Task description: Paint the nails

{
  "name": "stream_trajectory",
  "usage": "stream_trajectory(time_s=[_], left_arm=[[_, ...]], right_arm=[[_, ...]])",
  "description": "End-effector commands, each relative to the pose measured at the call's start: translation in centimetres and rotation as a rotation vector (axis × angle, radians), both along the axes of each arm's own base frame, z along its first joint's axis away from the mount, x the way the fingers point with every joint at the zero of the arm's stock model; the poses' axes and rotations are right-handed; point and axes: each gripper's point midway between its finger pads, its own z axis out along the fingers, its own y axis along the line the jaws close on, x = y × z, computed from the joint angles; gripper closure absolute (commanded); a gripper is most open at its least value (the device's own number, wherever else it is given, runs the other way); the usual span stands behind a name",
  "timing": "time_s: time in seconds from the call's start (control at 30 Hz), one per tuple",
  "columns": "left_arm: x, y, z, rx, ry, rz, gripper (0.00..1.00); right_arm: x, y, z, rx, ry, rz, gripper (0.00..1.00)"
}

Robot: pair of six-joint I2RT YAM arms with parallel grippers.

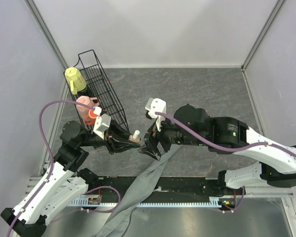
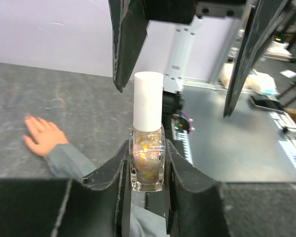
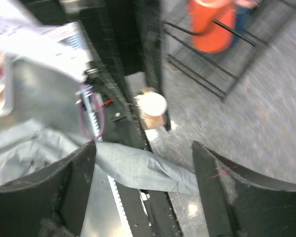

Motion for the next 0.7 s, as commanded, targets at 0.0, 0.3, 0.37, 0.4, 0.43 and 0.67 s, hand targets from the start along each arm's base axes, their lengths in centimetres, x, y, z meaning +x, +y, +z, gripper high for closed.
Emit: stream_trajectory(time_s=[0.0, 0.3, 0.37, 0.4, 0.43, 0.67], left_arm=[[-2.8, 0.5, 1.8, -0.004, 0.03, -0.124, 0.98], [-3.1, 0.6, 2.0, 0.001, 0.047, -0.132, 0.98], [-3.1, 0.6, 2.0, 0.0, 0.048, -0.13, 0.98], [-3.1, 0.6, 2.0, 0.0, 0.047, -0.13, 0.98], [-3.1, 0.6, 1.9, 0.001, 0.048, -0.13, 0.98], [-3.1, 0.6, 1.9, 0.001, 0.052, -0.129, 0.98]], right_arm=[[-1.0, 0.1, 3.9, 0.09, -0.09, 0.232, 0.24], [-0.1, 1.9, 4.2, 0.093, -0.06, 0.313, 0.31], [0.1, 2.1, 4.2, 0.091, -0.061, 0.312, 0.31], [0.2, 2.3, 4.4, 0.095, -0.064, 0.311, 0.32], [0.2, 2.4, 4.5, 0.096, -0.063, 0.312, 0.33], [0.5, 2.8, 3.9, 0.075, -0.039, 0.305, 0.46]])
